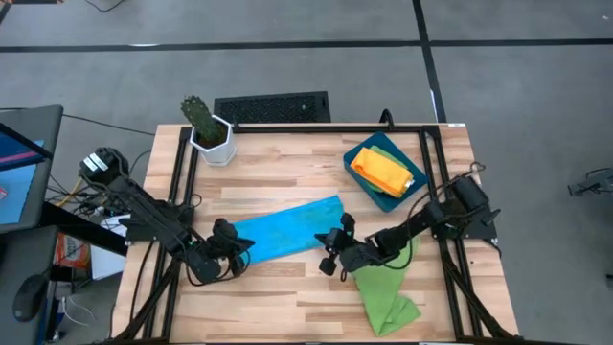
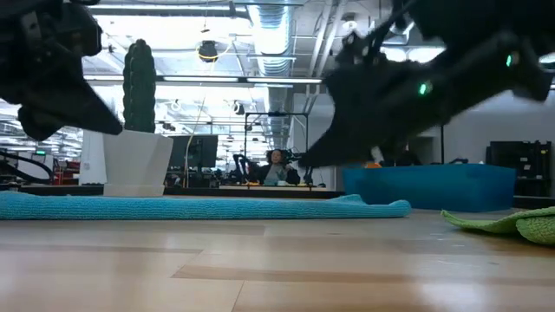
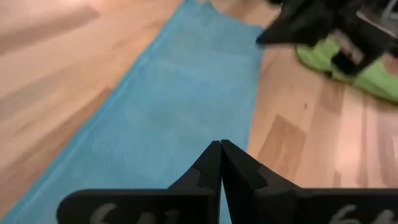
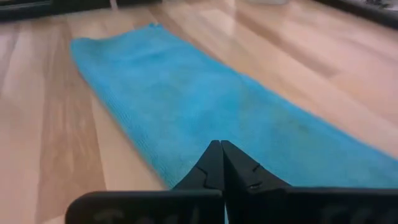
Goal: Fold microfiber towels
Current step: Fold the blue microfiber cloth
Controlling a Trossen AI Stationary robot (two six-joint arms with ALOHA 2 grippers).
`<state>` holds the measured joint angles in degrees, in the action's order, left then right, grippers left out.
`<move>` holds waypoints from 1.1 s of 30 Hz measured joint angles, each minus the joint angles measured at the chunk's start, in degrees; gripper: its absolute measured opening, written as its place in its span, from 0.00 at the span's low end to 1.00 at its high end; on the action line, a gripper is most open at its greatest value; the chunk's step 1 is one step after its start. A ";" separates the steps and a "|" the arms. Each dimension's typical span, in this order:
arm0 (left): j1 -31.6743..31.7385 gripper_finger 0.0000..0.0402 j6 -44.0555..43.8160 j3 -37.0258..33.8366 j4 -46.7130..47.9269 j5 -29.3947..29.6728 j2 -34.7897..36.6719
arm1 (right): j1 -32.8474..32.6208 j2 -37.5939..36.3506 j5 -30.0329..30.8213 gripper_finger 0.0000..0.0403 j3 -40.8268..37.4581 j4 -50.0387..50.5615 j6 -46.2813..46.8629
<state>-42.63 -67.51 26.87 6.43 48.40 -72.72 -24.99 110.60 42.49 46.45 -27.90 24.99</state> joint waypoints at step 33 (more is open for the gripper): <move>-4.35 0.00 -4.94 5.79 -21.34 8.47 -34.17 | -0.94 8.26 -1.33 0.03 4.66 -21.89 -19.66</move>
<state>-46.98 -72.44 32.67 -14.91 56.88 -106.89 -25.94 118.86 41.16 51.10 -49.79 5.33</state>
